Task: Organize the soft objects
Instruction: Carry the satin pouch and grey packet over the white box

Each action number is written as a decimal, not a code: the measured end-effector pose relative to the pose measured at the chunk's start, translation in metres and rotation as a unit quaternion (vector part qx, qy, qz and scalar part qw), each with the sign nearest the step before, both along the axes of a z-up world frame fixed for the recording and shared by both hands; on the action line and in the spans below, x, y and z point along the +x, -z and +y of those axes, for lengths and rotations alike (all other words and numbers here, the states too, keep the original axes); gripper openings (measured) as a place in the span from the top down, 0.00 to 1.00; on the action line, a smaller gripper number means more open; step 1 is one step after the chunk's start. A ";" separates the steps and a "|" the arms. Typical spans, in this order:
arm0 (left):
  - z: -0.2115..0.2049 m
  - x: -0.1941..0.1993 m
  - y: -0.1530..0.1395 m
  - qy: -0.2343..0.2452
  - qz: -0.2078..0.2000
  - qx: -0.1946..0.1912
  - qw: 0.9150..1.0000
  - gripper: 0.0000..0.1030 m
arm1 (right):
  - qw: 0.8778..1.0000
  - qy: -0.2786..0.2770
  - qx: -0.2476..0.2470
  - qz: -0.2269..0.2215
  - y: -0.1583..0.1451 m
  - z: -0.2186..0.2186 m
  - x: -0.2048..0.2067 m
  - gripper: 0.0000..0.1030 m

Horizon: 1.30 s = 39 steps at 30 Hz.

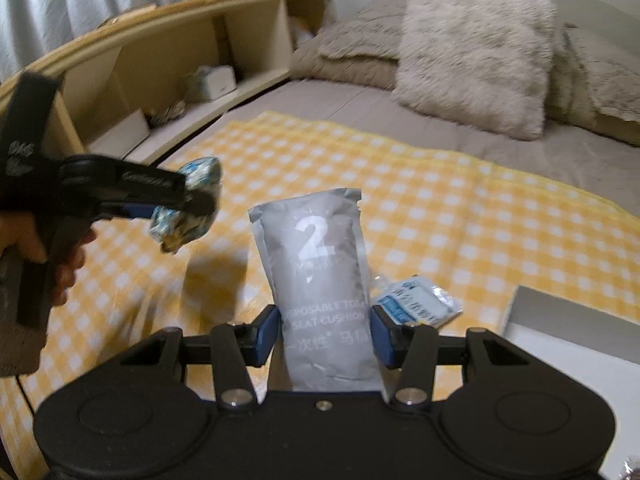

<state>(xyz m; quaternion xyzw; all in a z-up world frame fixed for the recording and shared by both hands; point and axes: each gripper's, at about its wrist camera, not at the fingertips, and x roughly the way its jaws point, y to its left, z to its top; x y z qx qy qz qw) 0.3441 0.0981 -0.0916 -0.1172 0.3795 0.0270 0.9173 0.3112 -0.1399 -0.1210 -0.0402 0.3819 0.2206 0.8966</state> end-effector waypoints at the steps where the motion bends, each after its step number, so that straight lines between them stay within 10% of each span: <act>1: -0.002 -0.003 -0.004 0.003 -0.004 0.000 1.000 0.48 | 1.000 0.006 0.002 -0.003 -0.003 -0.004 -0.001 0.51; 39: -0.159 -0.090 -0.062 0.183 -0.069 -0.031 0.980 0.47 | 0.980 0.179 0.046 -0.071 -0.083 -0.178 -0.090 0.50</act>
